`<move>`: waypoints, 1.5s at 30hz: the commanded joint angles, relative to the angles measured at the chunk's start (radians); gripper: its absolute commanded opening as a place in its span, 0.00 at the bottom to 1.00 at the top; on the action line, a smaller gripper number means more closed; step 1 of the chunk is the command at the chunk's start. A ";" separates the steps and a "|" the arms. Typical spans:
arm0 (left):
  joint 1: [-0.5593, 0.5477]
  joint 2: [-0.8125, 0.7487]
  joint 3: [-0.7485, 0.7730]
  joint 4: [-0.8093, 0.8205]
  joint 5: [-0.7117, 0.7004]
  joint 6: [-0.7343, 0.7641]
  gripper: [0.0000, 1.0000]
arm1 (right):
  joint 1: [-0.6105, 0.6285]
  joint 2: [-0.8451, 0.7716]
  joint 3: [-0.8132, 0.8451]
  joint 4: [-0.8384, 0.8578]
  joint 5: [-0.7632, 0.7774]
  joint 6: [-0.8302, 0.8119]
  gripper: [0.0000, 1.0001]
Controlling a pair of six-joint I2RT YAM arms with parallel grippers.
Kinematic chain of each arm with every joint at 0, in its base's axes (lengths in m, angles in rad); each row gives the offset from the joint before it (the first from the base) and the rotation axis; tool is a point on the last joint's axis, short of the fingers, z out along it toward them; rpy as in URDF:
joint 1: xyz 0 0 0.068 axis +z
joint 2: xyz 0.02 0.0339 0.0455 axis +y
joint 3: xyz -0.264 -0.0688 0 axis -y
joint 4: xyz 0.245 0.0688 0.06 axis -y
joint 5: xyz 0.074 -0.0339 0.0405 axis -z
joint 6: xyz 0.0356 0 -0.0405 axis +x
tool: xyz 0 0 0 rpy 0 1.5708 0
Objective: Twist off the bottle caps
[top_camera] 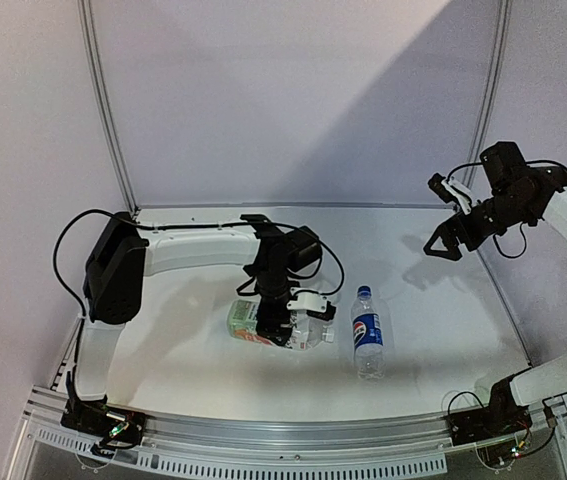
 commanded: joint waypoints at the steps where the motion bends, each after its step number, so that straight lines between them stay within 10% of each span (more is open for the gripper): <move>1: -0.011 -0.036 -0.042 0.021 0.016 0.005 0.90 | -0.001 -0.026 -0.024 -0.013 -0.019 -0.008 0.99; 10: 0.003 -0.101 -0.081 0.027 0.071 0.026 0.63 | -0.001 -0.029 -0.026 -0.015 -0.026 -0.007 0.99; 31: 0.150 -0.335 -0.064 0.249 0.198 -0.167 0.65 | 0.132 0.366 0.554 -0.288 -0.365 0.009 0.82; 45: 0.150 -0.382 -0.081 0.265 0.228 -0.202 0.64 | 0.300 0.569 0.616 -0.291 -0.427 0.016 0.74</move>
